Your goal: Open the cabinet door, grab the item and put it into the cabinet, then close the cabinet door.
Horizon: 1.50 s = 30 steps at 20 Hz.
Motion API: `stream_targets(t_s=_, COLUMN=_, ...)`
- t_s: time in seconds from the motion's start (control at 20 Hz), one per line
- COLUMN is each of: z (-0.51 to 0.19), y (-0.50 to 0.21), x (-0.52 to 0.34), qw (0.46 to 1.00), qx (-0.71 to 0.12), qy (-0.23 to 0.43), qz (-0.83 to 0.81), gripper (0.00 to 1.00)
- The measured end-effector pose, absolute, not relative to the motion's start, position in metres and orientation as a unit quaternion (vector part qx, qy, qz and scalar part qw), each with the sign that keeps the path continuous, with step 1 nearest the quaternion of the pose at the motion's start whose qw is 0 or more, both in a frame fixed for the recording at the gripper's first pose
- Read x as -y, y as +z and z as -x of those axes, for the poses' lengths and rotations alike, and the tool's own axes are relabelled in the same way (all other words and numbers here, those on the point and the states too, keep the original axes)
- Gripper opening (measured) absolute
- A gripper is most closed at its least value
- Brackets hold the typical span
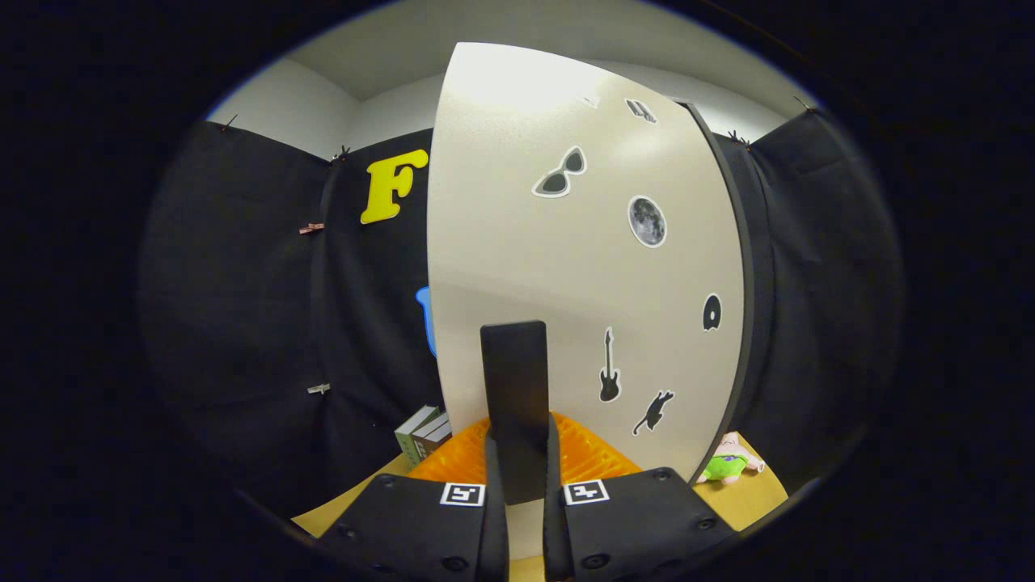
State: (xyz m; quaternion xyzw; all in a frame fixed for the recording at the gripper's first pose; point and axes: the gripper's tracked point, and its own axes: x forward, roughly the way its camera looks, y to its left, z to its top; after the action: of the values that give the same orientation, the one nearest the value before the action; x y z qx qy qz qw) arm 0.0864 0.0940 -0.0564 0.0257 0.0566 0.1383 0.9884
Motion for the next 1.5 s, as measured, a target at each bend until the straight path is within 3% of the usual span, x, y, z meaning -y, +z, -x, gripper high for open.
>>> stream_targets(t_s=0.7, z=-0.043, y=-0.047, x=-0.009, qw=0.996, qx=-0.066, qy=0.061, qz=-0.021, gripper=0.19)
stream_targets(t_s=1.5, z=-0.015, y=-0.021, x=0.095, qw=0.998, qx=-0.007, qy=-0.054, qz=0.015, gripper=0.14)
